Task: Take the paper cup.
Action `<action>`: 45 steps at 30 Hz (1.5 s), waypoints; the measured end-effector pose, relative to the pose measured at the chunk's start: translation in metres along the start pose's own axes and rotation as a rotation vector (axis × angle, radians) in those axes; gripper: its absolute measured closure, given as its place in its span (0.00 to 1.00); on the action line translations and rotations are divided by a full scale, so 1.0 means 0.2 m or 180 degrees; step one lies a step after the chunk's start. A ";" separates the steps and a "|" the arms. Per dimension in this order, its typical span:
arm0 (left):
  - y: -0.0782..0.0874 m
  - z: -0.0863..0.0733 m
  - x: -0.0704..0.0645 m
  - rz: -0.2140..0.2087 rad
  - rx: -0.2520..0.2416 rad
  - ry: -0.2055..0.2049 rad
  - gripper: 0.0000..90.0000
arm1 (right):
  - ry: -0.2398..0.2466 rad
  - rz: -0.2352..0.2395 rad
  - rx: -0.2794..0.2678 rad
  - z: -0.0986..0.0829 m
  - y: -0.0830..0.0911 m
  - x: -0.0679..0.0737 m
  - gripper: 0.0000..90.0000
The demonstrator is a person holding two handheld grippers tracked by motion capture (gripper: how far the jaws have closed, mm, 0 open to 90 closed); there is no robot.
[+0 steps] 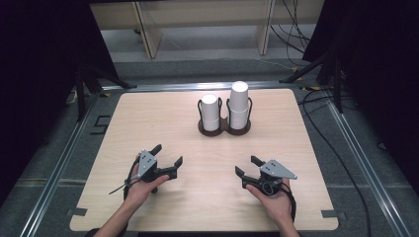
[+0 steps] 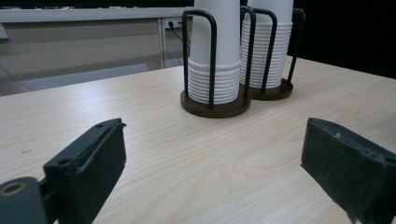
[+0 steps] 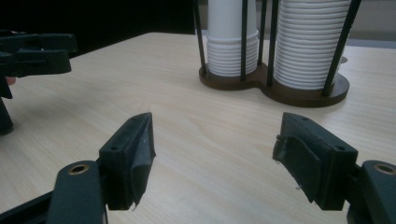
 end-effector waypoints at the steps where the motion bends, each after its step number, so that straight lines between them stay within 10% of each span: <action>1: 0.00 0.00 0.01 0.0023 0.0014 -0.0003 0.08 | -0.0014 0.0009 -0.0060 0.00 -0.01 0.00 0.31; 18: -0.17 0.10 0.00 -0.0140 0.0062 -0.0162 0.14 | -0.0008 -0.0089 -0.0215 0.07 -0.03 -0.02 0.35; 29: -0.32 0.15 0.03 -0.0172 0.0131 -0.0261 0.15 | -0.0285 -0.0066 -0.0259 0.15 -0.08 -0.01 0.37; 45: -0.58 0.25 -0.01 -0.0290 0.0214 -0.0573 0.16 | -0.0076 -0.0072 -0.0324 0.35 -0.25 -0.01 0.40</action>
Point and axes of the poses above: each handheld gripper's, and its own axes: y roughly backward along the jaws, z roughly out of its top, x roughly to its left, the point moved 1 cm from there along -y, roughly forward along the jaws, and after that the axes turned 9 degrees about x, right-handed, at the moved point
